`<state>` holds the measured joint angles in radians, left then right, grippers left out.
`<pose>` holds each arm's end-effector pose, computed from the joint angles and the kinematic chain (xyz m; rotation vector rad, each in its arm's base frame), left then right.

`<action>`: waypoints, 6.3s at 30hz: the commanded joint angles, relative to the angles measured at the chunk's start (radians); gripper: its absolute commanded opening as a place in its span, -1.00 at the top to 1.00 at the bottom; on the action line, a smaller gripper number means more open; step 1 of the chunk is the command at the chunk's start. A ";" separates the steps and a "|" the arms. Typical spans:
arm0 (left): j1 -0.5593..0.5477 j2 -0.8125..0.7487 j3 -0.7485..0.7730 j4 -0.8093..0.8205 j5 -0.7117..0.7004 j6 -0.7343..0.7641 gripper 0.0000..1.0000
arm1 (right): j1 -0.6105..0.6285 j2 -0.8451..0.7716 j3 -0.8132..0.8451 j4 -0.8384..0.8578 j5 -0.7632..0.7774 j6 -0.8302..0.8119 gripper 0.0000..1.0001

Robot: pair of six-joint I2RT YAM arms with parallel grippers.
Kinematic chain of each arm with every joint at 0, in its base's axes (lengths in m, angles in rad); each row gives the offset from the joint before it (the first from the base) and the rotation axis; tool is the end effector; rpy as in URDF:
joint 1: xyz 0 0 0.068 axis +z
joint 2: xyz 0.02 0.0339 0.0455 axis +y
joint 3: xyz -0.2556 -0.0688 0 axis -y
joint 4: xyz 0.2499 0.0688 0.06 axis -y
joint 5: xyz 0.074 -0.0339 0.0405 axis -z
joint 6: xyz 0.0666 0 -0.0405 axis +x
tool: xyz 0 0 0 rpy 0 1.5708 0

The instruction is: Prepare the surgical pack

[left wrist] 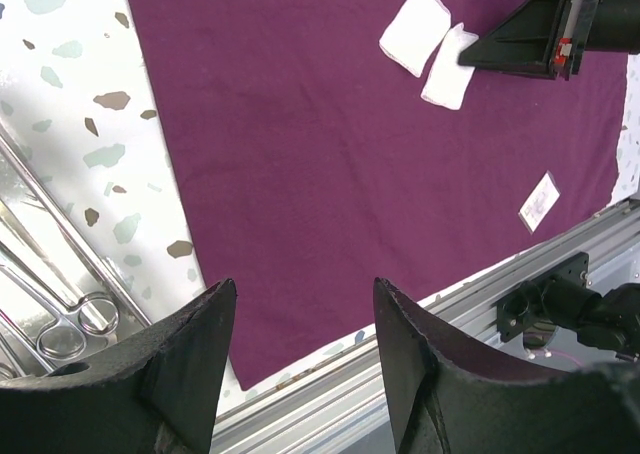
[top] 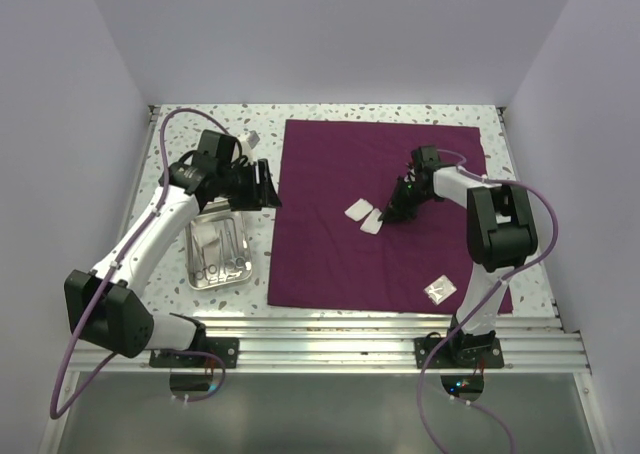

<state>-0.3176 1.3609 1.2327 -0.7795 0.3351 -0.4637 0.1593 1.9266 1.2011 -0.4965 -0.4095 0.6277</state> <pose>0.2844 -0.1165 0.2832 -0.0381 2.5600 -0.7348 0.3729 0.0868 0.1052 0.5666 2.8296 0.7479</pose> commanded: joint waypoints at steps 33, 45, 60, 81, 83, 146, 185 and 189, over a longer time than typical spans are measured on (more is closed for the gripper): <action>-0.005 0.043 0.011 0.025 0.062 0.033 -0.22 | 0.048 0.052 0.054 0.285 -0.138 0.385 1.00; -0.005 0.040 0.010 0.031 0.070 0.026 -0.23 | 0.062 0.045 0.064 0.337 -0.157 0.426 1.00; -0.005 0.041 -0.004 0.042 0.082 0.023 -0.23 | 0.085 0.101 0.104 0.335 -0.111 0.426 1.00; -0.005 0.033 -0.025 0.042 0.097 0.030 -0.23 | 0.071 -0.012 0.023 0.194 -0.034 0.287 1.00; -0.005 0.033 -0.029 0.042 0.102 0.028 -0.23 | 0.069 -0.018 0.023 0.188 -0.028 0.283 1.00; -0.005 0.040 -0.036 0.049 0.127 0.010 -0.23 | 0.060 0.058 0.092 0.082 -0.006 0.138 0.24; -0.005 -0.012 -0.197 0.587 0.334 -0.044 -0.70 | 0.082 0.049 0.258 0.104 -0.489 -0.121 1.00; -0.003 -0.048 -0.311 0.802 0.378 -0.061 -0.72 | 0.120 -0.029 0.213 0.134 -0.597 -0.106 1.00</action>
<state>-0.3176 1.3540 0.9680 -0.2157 0.6525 -0.5064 0.2508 2.0037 1.4227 -0.3820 -0.8650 0.5503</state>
